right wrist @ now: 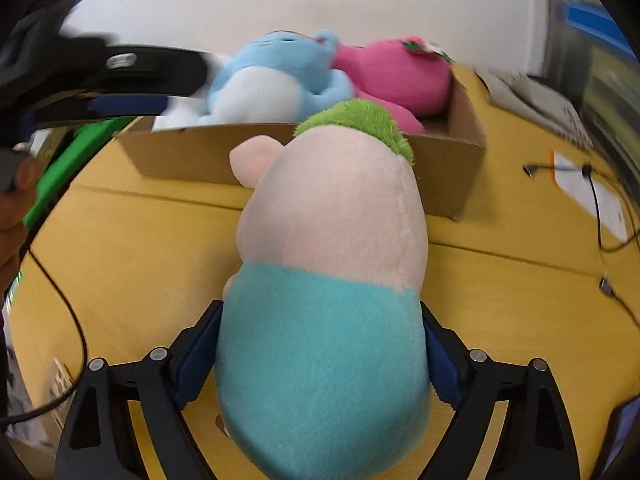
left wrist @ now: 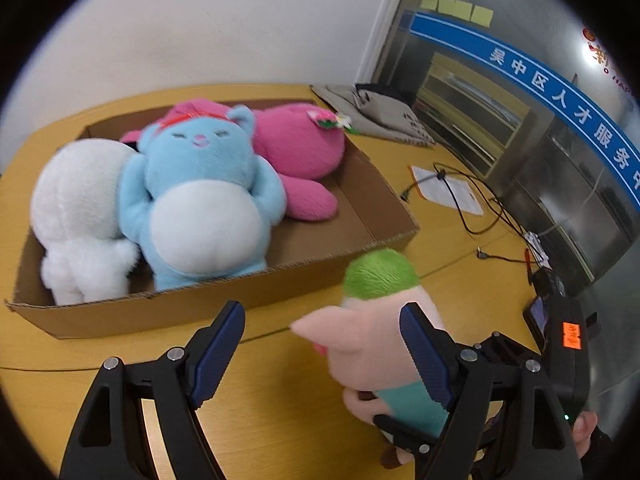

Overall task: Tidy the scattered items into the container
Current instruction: 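Close the left and right grippers on the pig's body, then lift the pig with both grippers and carry it over the box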

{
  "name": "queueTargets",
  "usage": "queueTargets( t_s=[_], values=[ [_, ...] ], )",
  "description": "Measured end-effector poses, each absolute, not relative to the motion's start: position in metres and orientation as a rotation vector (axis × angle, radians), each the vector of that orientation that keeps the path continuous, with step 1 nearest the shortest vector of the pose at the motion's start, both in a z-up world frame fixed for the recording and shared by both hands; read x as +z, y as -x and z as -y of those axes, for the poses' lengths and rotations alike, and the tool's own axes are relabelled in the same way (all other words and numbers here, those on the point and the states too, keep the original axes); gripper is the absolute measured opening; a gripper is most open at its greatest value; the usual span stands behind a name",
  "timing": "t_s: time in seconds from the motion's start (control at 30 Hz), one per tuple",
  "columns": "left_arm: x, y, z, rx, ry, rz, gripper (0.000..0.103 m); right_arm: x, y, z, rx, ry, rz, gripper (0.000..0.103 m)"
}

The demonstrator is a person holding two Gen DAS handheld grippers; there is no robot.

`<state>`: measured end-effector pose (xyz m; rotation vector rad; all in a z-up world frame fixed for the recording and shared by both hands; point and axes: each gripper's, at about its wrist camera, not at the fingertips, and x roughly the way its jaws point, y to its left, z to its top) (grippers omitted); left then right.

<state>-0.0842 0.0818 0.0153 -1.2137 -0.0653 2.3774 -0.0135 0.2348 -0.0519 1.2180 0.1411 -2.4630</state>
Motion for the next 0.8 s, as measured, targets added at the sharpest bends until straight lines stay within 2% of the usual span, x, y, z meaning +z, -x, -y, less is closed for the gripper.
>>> queueTargets(
  t_s=[0.13, 0.27, 0.33, 0.6, 0.8],
  values=[
    [-0.011, 0.096, -0.101, 2.253, 1.282, 0.064, 0.080, -0.051, 0.005, -0.236, -2.438, -1.196, -0.127, 0.089],
    [-0.025, 0.105, -0.101, 2.156, 1.269, 0.200, 0.079, -0.052, 0.000, -0.247, -2.444, -1.183, -0.018, 0.085],
    [-0.027, 0.106, -0.103, 2.080, 1.265, 0.235, 0.046, -0.051, -0.001, -0.251, -2.435, -1.165, 0.018, 0.084],
    [0.007, 0.098, -0.107, 2.078, 1.190, 0.195, 0.037, -0.039, -0.001, -0.257, -2.385, -1.067, 0.176, 0.079],
    [0.091, 0.113, -0.117, 2.173, 1.012, 0.079, 0.036, 0.020, 0.020, -0.256, -2.431, -0.858, 0.185, 0.079]
  ],
)
